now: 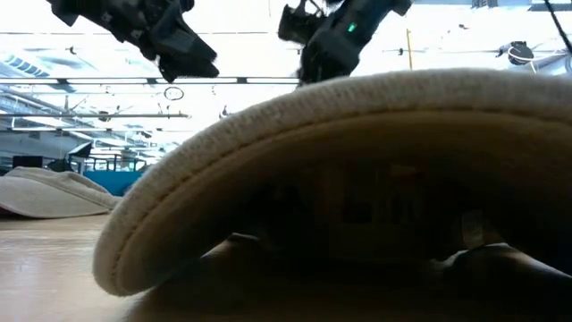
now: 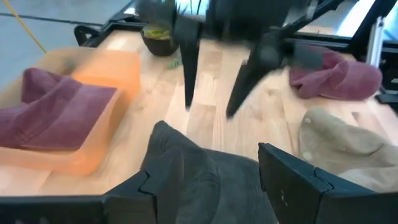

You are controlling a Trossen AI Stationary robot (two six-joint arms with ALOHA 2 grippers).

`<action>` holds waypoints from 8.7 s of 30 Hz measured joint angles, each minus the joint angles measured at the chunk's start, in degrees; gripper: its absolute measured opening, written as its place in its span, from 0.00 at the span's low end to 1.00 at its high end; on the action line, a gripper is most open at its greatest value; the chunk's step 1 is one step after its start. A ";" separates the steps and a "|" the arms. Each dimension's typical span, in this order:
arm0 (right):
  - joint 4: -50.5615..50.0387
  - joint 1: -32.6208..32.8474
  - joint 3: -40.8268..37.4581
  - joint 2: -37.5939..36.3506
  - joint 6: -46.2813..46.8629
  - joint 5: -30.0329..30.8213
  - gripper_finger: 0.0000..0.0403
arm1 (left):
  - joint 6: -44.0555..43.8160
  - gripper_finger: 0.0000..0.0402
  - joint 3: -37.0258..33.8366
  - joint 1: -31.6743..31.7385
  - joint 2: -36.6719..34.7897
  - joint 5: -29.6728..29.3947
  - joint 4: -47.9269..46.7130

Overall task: Pick & Place hat
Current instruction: Put the black cap into the blue bin

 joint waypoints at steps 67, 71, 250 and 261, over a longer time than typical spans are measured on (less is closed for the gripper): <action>49.94 2.23 -52.98 -30.80 4.25 7.05 0.39 | -0.85 0.45 0.02 4.42 34.42 1.92 21.34; 50.13 2.23 -53.02 -30.80 4.25 7.07 0.38 | 0.66 0.34 0.02 4.42 34.42 1.95 21.41; 61.73 -1.49 -59.95 -41.92 -2.20 6.92 0.38 | 12.87 0.57 3.76 40.66 13.14 -21.34 -1.58; 60.44 -1.53 -59.95 -41.92 -3.91 6.96 0.38 | 16.48 0.57 3.72 43.19 15.36 -16.28 -6.78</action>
